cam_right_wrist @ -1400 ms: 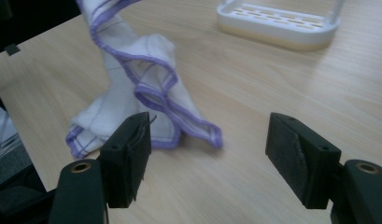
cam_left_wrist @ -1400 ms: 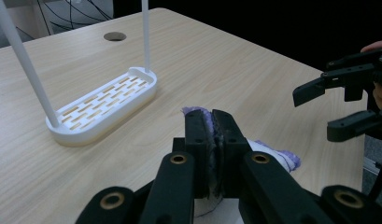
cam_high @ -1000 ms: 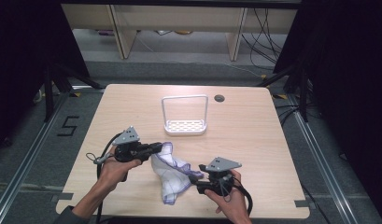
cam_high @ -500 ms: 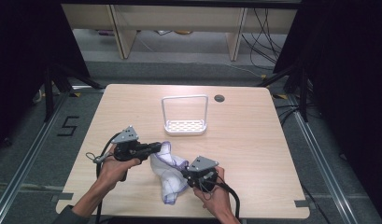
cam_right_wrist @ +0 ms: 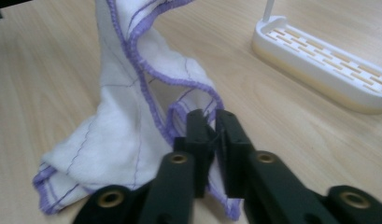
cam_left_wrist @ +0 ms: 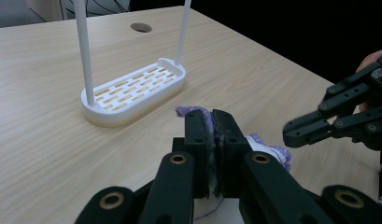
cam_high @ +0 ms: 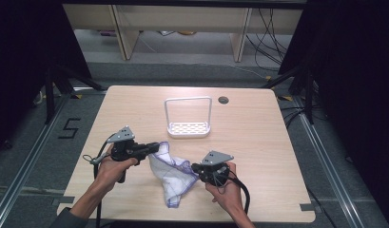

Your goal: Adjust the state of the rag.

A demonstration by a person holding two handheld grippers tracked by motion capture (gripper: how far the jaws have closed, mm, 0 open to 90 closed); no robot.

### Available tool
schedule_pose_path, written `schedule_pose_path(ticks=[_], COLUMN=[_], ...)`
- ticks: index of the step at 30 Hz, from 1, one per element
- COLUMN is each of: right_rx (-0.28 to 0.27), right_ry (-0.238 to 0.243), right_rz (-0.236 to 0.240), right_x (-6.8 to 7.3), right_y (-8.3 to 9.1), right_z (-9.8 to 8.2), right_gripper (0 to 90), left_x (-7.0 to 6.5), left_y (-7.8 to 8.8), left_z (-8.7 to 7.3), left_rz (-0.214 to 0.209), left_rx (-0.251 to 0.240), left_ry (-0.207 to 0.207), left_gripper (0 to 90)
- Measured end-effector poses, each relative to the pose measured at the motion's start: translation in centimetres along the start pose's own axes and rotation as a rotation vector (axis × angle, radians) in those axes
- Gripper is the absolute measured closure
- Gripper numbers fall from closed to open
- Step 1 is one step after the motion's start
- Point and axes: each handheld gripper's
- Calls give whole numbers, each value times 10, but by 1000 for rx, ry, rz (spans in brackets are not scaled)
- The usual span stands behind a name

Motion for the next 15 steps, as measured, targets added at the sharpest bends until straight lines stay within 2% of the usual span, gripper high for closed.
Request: schedule_pose_path(ticks=[1,2,4,6,10,13,14,15], right_rx=[0,4,3,0,19,36,54,66], right_ry=[0,8,17,12,40,25,52,58], right_rz=[0,5,14,13,12,25,21,11], right_x=[0,3,7,11,14,15,17,18], right_y=[0,-6,-8,-12,-22,-28,-37,-40], right_z=[0,2,4,7,10,11,10,9], right_gripper=[787,724,692,690,689,668,667,695], left_x=[0,0,-1,-1,-1,0,1,2], left_y=[0,-1,-1,-2,-2,-2,-3,-3], left_z=[0,0,0,0,-1,-1,-2,-3], left_rz=[0,-4,-5,-7,-15,-15,-18,-17], left_rx=[0,1,-1,-1,3,6,8,10], left_ry=[0,0,1,2,8,9,13,19], left_gripper=[849,849,849,849,849,849,849,849])
Point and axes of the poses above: each handheld gripper's, and its own axes: y roughly backward along the jaws, z roughly out of its top, x roughly to its left, and after that the axes turned 15 degrees about -z, right-handed
